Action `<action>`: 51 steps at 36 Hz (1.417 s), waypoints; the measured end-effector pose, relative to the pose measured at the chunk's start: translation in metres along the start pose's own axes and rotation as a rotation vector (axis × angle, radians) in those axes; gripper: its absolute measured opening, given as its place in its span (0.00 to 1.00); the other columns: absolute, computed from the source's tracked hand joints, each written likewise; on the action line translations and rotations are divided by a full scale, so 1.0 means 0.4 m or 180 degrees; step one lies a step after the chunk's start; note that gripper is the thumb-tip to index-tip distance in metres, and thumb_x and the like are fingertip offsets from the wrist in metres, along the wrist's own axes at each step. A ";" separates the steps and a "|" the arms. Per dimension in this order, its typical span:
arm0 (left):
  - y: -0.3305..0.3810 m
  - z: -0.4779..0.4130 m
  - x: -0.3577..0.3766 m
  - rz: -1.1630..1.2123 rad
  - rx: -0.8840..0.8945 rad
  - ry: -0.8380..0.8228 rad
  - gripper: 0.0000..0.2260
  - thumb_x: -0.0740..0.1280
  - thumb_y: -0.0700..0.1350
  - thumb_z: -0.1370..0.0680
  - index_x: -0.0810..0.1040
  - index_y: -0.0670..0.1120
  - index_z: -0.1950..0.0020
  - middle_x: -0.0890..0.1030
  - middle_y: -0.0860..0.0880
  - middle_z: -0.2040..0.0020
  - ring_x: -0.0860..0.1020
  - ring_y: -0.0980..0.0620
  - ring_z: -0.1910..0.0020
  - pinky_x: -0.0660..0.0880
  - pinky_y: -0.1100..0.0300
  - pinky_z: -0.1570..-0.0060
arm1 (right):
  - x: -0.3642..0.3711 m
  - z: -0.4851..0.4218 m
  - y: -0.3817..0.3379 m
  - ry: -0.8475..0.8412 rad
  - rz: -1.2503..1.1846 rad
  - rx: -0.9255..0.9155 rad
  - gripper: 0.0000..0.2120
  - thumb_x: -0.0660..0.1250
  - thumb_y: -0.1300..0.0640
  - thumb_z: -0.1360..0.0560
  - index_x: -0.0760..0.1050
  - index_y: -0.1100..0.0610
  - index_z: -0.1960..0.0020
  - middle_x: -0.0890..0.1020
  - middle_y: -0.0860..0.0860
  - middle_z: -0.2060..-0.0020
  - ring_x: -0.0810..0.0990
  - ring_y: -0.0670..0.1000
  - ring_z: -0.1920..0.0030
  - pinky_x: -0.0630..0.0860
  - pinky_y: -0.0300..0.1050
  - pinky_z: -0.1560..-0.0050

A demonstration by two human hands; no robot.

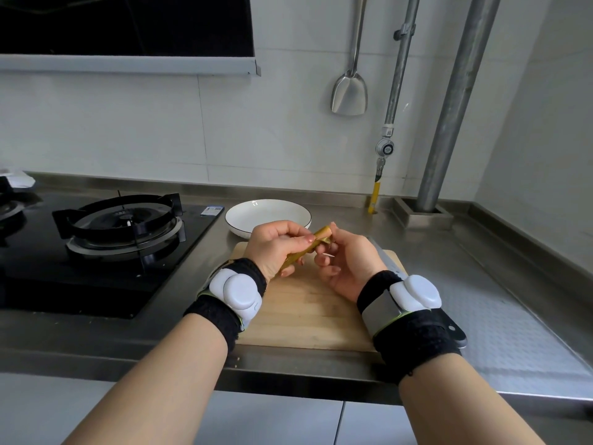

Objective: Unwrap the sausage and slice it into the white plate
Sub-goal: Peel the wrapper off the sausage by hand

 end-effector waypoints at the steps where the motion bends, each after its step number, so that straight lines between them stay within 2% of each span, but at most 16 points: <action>1: 0.001 0.001 0.000 0.0050 0.0014 -0.0015 0.02 0.71 0.35 0.27 0.82 0.40 0.58 0.80 0.43 0.68 0.73 0.46 0.71 0.62 0.63 0.77 | 0.002 0.001 0.003 -0.0035 0.0033 0.0064 0.17 0.59 0.54 0.19 0.73 0.59 0.64 0.73 0.53 0.73 0.69 0.48 0.77 0.59 0.35 0.81; 3: 0.002 0.000 0.000 0.0158 0.0044 -0.0042 0.02 0.71 0.35 0.27 0.82 0.41 0.59 0.80 0.43 0.67 0.73 0.46 0.71 0.62 0.63 0.77 | 0.007 0.001 0.010 -0.0116 0.0139 0.0167 0.16 0.58 0.56 0.19 0.72 0.60 0.64 0.72 0.53 0.73 0.69 0.48 0.76 0.59 0.35 0.81; 7: 0.007 0.002 -0.001 0.0228 0.0083 -0.0045 0.01 0.71 0.36 0.27 0.81 0.40 0.59 0.79 0.43 0.68 0.74 0.46 0.71 0.63 0.62 0.76 | 0.013 0.000 0.017 -0.0186 0.0128 0.0240 0.19 0.58 0.53 0.18 0.73 0.60 0.65 0.72 0.53 0.72 0.69 0.48 0.76 0.60 0.35 0.81; 13: 0.012 0.002 -0.003 0.0307 0.0128 0.0020 0.02 0.69 0.35 0.26 0.81 0.39 0.59 0.78 0.40 0.66 0.74 0.45 0.71 0.63 0.61 0.75 | 0.013 -0.006 0.022 -0.0061 0.0431 0.0132 0.15 0.58 0.55 0.19 0.70 0.59 0.62 0.73 0.52 0.74 0.69 0.49 0.77 0.61 0.35 0.81; 17: 0.012 -0.002 -0.009 0.0375 0.0191 0.0156 0.02 0.68 0.35 0.25 0.79 0.37 0.57 0.80 0.43 0.67 0.75 0.46 0.71 0.66 0.60 0.75 | 0.013 -0.010 0.016 -0.0078 0.0457 -0.0027 0.21 0.61 0.42 0.20 0.74 0.60 0.59 0.73 0.53 0.72 0.71 0.50 0.75 0.64 0.37 0.79; 20: 0.012 -0.009 -0.020 0.0286 0.0305 0.0375 0.01 0.69 0.36 0.25 0.80 0.39 0.56 0.83 0.48 0.66 0.79 0.49 0.68 0.75 0.58 0.71 | 0.020 -0.008 0.013 -0.0172 0.0500 -0.0138 0.26 0.62 0.36 0.24 0.75 0.61 0.54 0.76 0.55 0.68 0.76 0.53 0.70 0.71 0.41 0.72; 23: 0.007 -0.016 -0.027 0.0268 0.0358 0.0455 0.02 0.70 0.36 0.25 0.80 0.43 0.55 0.85 0.47 0.62 0.82 0.50 0.63 0.79 0.58 0.65 | 0.036 -0.005 0.011 -0.0411 0.0478 -0.0421 0.20 0.72 0.49 0.31 0.75 0.64 0.49 0.79 0.58 0.61 0.80 0.55 0.62 0.78 0.49 0.61; 26: 0.001 -0.018 -0.023 0.0481 0.0308 0.0275 0.02 0.70 0.37 0.25 0.81 0.43 0.54 0.86 0.45 0.57 0.84 0.48 0.58 0.79 0.59 0.64 | 0.046 -0.003 0.011 -0.0607 0.0452 -0.0742 0.17 0.73 0.60 0.34 0.74 0.66 0.49 0.79 0.60 0.59 0.81 0.55 0.61 0.79 0.52 0.51; 28: 0.000 -0.018 -0.020 0.0614 0.0310 0.0180 0.02 0.70 0.38 0.25 0.82 0.44 0.54 0.86 0.44 0.56 0.84 0.48 0.56 0.80 0.58 0.62 | 0.047 -0.002 0.009 -0.0581 0.0574 -0.0884 0.16 0.74 0.61 0.36 0.75 0.64 0.51 0.81 0.61 0.59 0.82 0.56 0.60 0.78 0.57 0.46; 31: -0.001 -0.022 -0.022 0.0645 0.0340 0.0158 0.02 0.71 0.39 0.26 0.82 0.44 0.54 0.86 0.43 0.56 0.84 0.47 0.55 0.79 0.55 0.56 | 0.044 0.001 0.005 -0.0399 0.0824 -0.1014 0.19 0.76 0.61 0.38 0.75 0.65 0.51 0.81 0.69 0.53 0.81 0.66 0.52 0.74 0.67 0.39; 33: -0.001 -0.022 -0.019 0.0659 0.0324 0.0122 0.05 0.74 0.41 0.29 0.82 0.44 0.54 0.85 0.43 0.56 0.83 0.46 0.55 0.80 0.52 0.53 | 0.044 0.002 0.005 -0.0335 0.0998 -0.1072 0.18 0.77 0.62 0.35 0.74 0.66 0.50 0.80 0.72 0.50 0.80 0.71 0.49 0.74 0.70 0.40; 36: 0.002 -0.021 -0.015 0.0709 0.0280 0.0069 0.11 0.76 0.45 0.33 0.83 0.43 0.53 0.85 0.41 0.54 0.83 0.44 0.54 0.78 0.49 0.49 | 0.042 0.004 -0.002 -0.0282 0.1148 -0.1179 0.11 0.74 0.67 0.29 0.74 0.66 0.51 0.82 0.69 0.56 0.81 0.67 0.54 0.76 0.69 0.46; 39: 0.008 -0.019 -0.022 0.0750 0.0202 0.0149 0.11 0.74 0.47 0.30 0.83 0.44 0.51 0.84 0.41 0.52 0.79 0.46 0.56 0.75 0.55 0.57 | 0.033 0.005 -0.016 -0.0128 0.1144 -0.1310 0.06 0.73 0.67 0.27 0.76 0.65 0.53 0.81 0.60 0.64 0.79 0.59 0.64 0.78 0.55 0.60; 41: 0.008 -0.020 -0.038 0.0769 0.0163 0.0395 0.10 0.73 0.49 0.28 0.84 0.45 0.51 0.84 0.42 0.51 0.75 0.49 0.59 0.71 0.58 0.62 | 0.021 0.008 -0.028 0.0099 0.1233 -0.1456 0.04 0.71 0.67 0.26 0.78 0.61 0.56 0.80 0.54 0.67 0.77 0.54 0.68 0.77 0.47 0.64; 44: 0.007 -0.020 -0.057 0.0811 0.0228 0.0665 0.06 0.72 0.46 0.25 0.86 0.45 0.53 0.84 0.43 0.54 0.73 0.51 0.62 0.70 0.59 0.65 | 0.009 0.009 -0.039 0.0365 0.1554 -0.1664 0.03 0.72 0.66 0.25 0.79 0.61 0.55 0.80 0.51 0.67 0.77 0.48 0.68 0.78 0.44 0.65; 51: 0.005 -0.022 -0.076 0.0646 0.0329 0.0994 0.04 0.72 0.43 0.26 0.86 0.43 0.57 0.82 0.44 0.60 0.71 0.50 0.64 0.69 0.59 0.67 | 0.002 0.004 -0.041 0.0591 0.1941 -0.1796 0.04 0.73 0.64 0.27 0.79 0.58 0.56 0.80 0.50 0.66 0.77 0.47 0.66 0.78 0.45 0.61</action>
Point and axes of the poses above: each hand's wrist, its own z-axis away from the middle knuckle, its own x-axis out of the palm, y = z × x, the point moved 6 cm from there along -z, towards the middle knuckle
